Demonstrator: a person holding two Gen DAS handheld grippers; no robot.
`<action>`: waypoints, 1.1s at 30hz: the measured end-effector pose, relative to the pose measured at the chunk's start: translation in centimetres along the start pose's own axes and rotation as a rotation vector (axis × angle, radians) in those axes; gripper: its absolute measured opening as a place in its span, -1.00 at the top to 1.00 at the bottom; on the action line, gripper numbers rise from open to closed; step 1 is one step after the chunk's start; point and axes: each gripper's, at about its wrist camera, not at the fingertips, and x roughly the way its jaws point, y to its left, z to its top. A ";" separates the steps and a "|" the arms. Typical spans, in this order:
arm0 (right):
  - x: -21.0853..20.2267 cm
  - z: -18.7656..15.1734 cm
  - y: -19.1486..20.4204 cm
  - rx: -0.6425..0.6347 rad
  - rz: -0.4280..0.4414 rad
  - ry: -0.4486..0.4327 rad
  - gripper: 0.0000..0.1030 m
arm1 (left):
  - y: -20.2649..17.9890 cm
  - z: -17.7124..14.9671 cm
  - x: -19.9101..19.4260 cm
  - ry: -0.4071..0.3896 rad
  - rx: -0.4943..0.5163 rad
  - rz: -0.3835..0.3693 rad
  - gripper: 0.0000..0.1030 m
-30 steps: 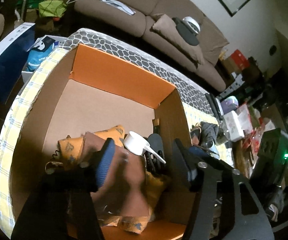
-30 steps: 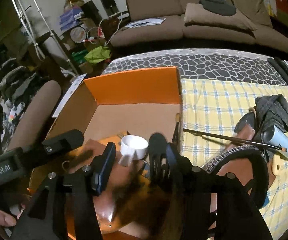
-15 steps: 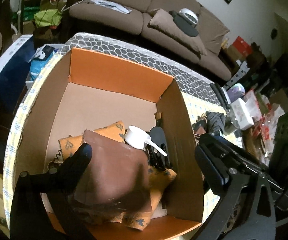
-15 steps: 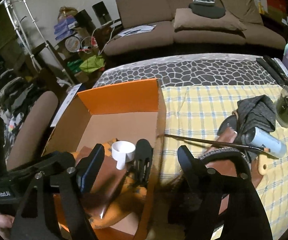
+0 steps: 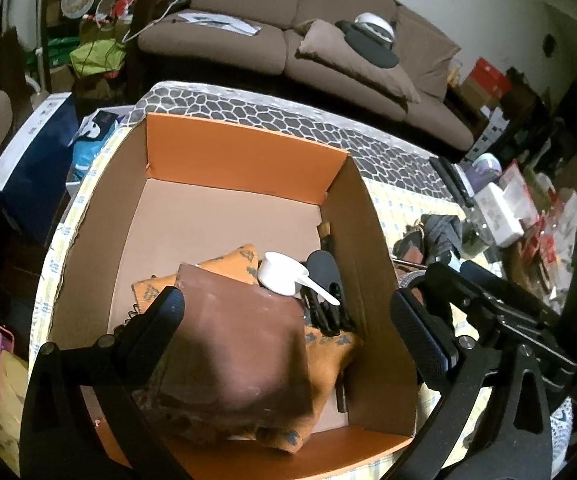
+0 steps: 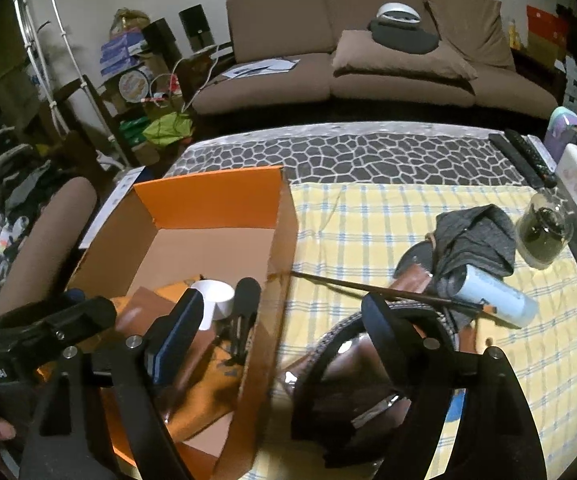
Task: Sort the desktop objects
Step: 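Move both tools back to the black patterned strap bag on the table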
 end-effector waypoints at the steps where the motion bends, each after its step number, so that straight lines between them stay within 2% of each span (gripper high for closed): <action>1: 0.0 0.0 -0.1 0.000 -0.002 -0.001 -0.66 | -0.2 0.0 -0.1 -0.001 0.008 0.003 -1.00; 10: -0.8 -0.2 -2.6 0.000 -0.045 0.006 -0.76 | -2.7 -0.9 0.1 0.013 0.078 -0.002 -1.00; 18: -1.7 -0.9 -7.7 0.057 -0.107 0.022 -0.77 | -5.6 -1.6 0.8 0.027 0.137 -0.017 -0.99; 25: -0.9 -2.3 -11.2 0.101 -0.162 0.077 -0.76 | -9.0 -2.2 1.5 0.019 0.190 -0.031 -0.99; 31: 1.5 -4.4 -13.2 0.153 -0.131 0.194 -0.41 | -11.9 -2.8 2.7 0.019 0.235 -0.022 -0.96; 33: 2.3 -5.1 -13.4 0.153 -0.127 0.232 -0.23 | -12.6 -2.9 3.0 0.017 0.255 -0.011 -0.86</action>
